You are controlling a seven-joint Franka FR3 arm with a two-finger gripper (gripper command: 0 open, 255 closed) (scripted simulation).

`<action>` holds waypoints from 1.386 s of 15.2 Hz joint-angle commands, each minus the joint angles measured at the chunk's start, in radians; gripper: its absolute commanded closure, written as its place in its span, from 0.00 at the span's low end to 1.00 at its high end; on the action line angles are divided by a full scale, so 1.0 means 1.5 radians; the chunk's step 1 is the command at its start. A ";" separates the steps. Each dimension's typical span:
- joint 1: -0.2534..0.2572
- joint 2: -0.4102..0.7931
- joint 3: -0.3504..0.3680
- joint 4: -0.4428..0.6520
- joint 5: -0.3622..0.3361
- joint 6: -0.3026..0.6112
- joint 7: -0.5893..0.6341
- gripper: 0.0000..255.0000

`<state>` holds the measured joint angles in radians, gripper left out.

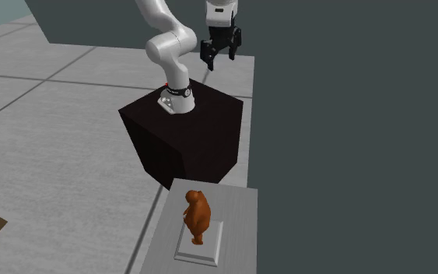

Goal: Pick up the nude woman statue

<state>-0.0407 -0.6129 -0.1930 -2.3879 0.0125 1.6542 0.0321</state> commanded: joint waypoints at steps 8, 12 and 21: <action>-0.020 0.181 -0.110 0.107 -0.014 0.065 -0.140 0.00; -0.028 0.276 -0.154 0.175 0.006 0.083 -0.207 0.00; -0.078 0.521 -0.217 0.382 0.106 0.078 -0.363 0.00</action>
<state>-0.1453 0.1310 -0.5128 -1.8450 0.1539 1.7711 -0.4866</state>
